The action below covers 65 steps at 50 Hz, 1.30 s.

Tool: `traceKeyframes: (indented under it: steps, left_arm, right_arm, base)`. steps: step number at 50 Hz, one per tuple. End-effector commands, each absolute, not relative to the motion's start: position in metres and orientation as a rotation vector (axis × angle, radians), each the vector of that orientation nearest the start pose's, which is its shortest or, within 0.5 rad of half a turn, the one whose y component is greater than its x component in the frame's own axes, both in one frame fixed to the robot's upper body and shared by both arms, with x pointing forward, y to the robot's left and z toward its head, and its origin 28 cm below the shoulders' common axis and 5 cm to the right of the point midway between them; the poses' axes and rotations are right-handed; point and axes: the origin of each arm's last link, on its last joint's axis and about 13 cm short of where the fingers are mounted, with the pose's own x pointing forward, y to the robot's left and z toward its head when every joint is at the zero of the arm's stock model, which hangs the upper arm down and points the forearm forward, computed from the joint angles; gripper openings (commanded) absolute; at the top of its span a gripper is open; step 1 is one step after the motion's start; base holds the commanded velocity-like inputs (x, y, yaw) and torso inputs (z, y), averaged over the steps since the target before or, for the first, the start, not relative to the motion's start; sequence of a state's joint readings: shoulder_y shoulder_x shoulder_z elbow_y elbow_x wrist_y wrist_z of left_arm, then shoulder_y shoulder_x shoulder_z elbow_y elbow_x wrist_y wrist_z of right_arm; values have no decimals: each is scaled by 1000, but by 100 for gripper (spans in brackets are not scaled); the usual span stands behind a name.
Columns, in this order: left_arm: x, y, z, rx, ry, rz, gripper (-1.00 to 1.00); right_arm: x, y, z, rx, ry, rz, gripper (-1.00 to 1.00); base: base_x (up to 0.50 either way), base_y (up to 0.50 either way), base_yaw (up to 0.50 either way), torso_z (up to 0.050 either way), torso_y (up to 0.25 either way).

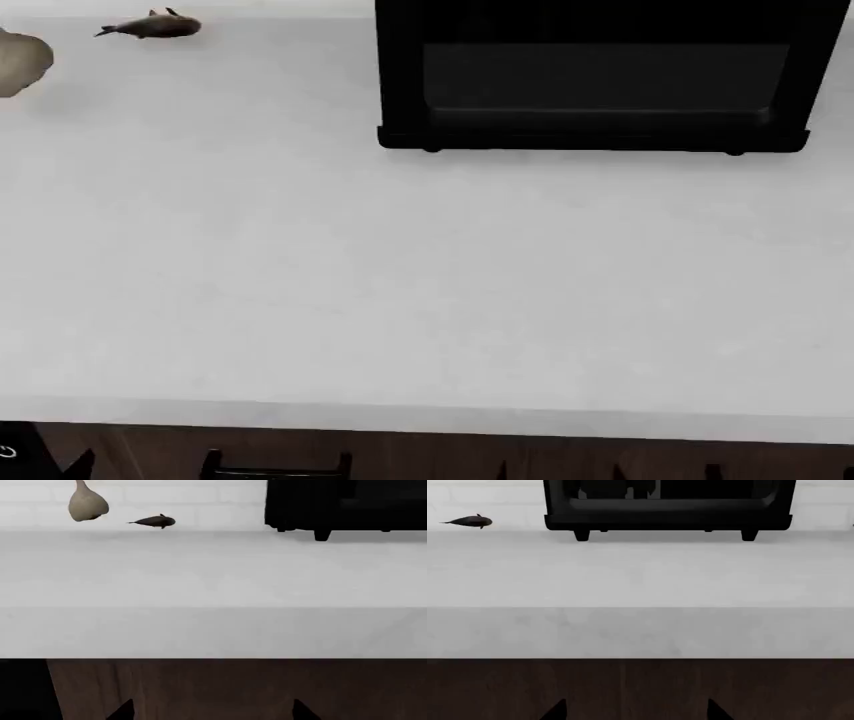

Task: Open the dishwasher door

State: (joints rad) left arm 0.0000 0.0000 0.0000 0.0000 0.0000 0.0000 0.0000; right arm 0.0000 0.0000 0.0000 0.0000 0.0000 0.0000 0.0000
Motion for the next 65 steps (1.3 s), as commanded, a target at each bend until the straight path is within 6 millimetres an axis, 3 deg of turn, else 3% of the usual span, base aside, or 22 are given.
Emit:
traceKeyframes:
  steps: [1, 19, 38, 52, 65]
  left_arm:
    - [210, 205, 13, 0, 0, 0, 100]
    - [209, 206, 16, 12, -24, -3, 100]
    - [206, 209, 16, 9, -21, -1, 100]
    - [206, 209, 16, 9, -25, -4, 100]
    - [207, 209, 15, 3, -32, -6, 100]
  right_arm:
    - [210, -96, 13, 0, 0, 0, 100]
    - [208, -93, 13, -1, 7, 10, 100]
    - [210, -89, 11, -8, 10, 12, 100]
    - [209, -89, 13, -17, 10, 16, 100]
    - [209, -89, 11, -18, 14, 19, 100]
  base:
    - [0, 0, 0, 0, 0]
    - [0, 0, 0, 0, 0]
    - [-361, 0, 0, 0, 0]
    - [0, 0, 0, 0, 0]
    - [0, 500, 0, 0, 0]
